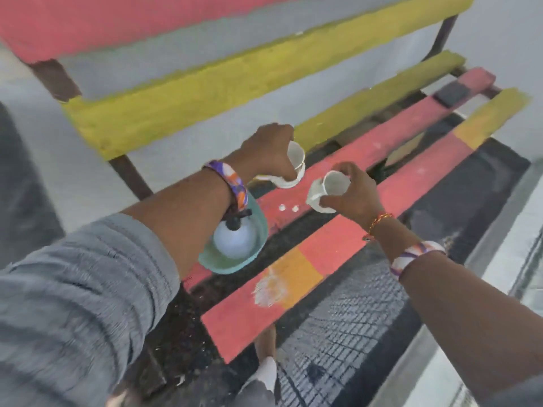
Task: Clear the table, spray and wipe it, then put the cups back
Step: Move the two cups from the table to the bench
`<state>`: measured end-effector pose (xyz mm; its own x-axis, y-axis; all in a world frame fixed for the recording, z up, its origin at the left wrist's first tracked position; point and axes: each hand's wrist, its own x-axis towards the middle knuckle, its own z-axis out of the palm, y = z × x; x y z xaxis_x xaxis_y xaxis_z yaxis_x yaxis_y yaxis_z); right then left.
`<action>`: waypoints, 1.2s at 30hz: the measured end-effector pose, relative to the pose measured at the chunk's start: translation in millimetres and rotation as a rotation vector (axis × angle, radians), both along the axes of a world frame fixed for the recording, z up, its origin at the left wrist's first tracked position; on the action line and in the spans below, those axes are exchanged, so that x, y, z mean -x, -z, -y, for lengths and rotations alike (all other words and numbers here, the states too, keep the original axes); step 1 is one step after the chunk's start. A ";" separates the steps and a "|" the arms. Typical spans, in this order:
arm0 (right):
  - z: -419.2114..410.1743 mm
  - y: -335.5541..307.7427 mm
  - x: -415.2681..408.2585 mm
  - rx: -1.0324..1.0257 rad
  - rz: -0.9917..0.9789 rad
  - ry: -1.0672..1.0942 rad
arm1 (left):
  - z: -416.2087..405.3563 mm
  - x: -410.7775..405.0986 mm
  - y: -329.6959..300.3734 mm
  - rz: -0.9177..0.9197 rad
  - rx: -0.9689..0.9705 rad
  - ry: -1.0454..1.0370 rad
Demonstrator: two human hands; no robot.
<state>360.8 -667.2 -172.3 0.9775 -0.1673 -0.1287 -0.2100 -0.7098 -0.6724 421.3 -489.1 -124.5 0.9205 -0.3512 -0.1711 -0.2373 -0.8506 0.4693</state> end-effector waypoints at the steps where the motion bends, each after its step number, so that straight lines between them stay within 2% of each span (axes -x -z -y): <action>1: 8.6 11.4 -11.0 0.028 -0.032 -0.018 | 9.4 -8.5 16.2 -0.027 -0.024 0.004; 7: 37.9 84.1 -77.6 0.223 -0.154 -0.233 | 41.7 -40.2 109.5 -0.190 -0.097 -0.102; 13: 37.8 118.6 -112.1 0.406 -0.245 -0.473 | 53.9 -58.9 156.4 -0.312 -0.219 -0.159; 18: 32.8 125.3 -123.7 0.565 -0.239 -0.642 | 63.3 -63.2 170.9 -0.364 -0.209 -0.256; 21: 29.8 124.5 -126.4 0.598 -0.208 -0.698 | 66.1 -59.3 173.4 -0.327 -0.205 -0.267; 27: 30.4 126.1 -120.9 0.668 -0.222 -0.750 | 64.0 -51.5 166.3 -0.272 -0.277 -0.205; 30: 29.7 123.0 -116.0 0.745 -0.230 -0.707 | 61.0 -51.0 155.3 -0.199 -0.282 -0.173; 32: 27.2 117.0 -109.1 0.814 -0.081 -0.727 | 56.8 -49.6 142.5 -0.104 -0.258 -0.165; 36: 19.2 107.5 -92.3 0.906 0.356 -0.958 | 36.9 -44.8 105.8 0.055 -0.152 -0.199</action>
